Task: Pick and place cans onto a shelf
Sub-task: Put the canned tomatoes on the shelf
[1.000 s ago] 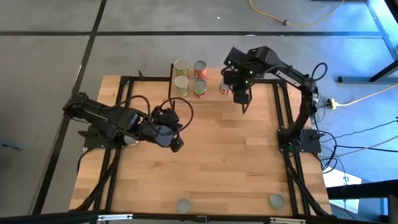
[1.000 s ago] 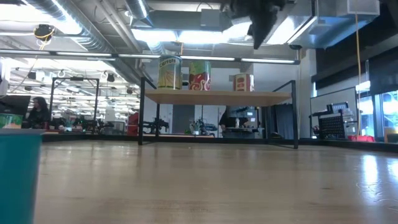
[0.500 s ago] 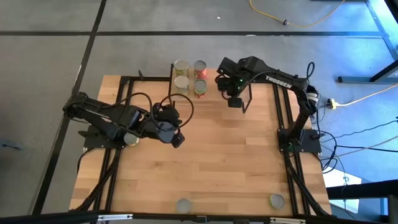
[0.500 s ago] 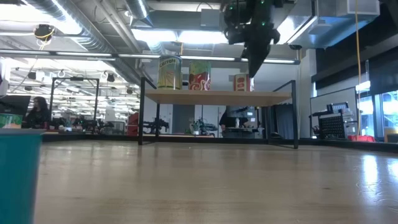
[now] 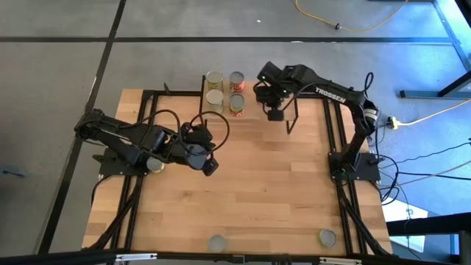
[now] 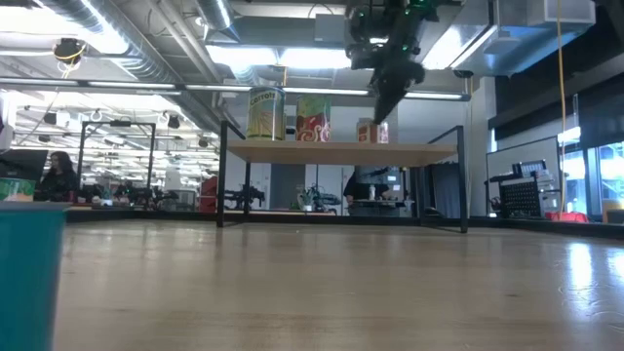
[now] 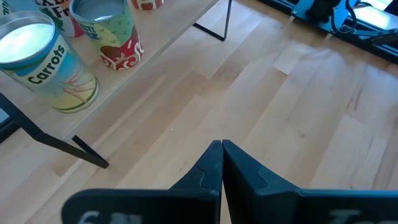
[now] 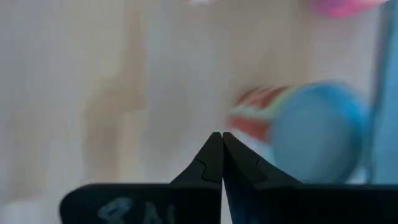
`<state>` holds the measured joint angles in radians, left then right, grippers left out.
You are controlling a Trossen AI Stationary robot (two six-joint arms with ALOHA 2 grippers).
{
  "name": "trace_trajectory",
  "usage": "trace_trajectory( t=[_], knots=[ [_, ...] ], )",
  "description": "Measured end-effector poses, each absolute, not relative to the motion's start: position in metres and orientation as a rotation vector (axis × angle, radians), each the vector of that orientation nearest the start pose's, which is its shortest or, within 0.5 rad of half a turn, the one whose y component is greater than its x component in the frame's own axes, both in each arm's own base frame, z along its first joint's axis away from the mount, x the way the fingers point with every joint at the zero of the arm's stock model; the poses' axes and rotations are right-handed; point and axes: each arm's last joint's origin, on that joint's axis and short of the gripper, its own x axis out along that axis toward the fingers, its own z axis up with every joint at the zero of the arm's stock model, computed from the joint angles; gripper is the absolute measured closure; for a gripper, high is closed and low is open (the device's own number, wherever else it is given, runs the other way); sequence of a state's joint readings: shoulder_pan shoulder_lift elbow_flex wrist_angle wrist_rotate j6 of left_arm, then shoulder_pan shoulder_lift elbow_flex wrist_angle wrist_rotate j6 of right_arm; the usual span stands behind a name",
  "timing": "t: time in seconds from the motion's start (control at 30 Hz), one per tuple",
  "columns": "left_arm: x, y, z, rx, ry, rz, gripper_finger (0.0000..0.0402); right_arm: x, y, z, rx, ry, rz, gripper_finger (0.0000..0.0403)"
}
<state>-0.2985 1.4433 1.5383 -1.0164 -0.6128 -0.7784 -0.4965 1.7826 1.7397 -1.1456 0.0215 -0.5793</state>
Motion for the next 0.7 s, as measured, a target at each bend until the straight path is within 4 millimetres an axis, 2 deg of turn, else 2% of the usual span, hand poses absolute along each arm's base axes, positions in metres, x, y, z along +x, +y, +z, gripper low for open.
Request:
trace_trajectory(
  t=[0.17,0.37,0.53,0.7],
  knots=[
    [0.272,-0.066,0.375,-0.321,0.657,0.582,0.0401,0.303,-0.162,0.326,-0.136,1.294,-0.023,0.04],
    [0.272,-0.066,0.375,-0.318,0.658,0.581,0.0401,0.304,-0.176,0.326,-0.154,1.244,-0.084,0.04],
    [0.272,-0.066,0.375,-0.319,0.658,0.581,0.0401,0.297,-0.187,0.324,-0.171,1.307,-0.167,0.04],
    [0.272,-0.066,0.375,-0.319,0.658,0.581,0.0401,0.291,-0.195,0.323,-0.142,1.314,-0.179,0.0399]
  ],
)
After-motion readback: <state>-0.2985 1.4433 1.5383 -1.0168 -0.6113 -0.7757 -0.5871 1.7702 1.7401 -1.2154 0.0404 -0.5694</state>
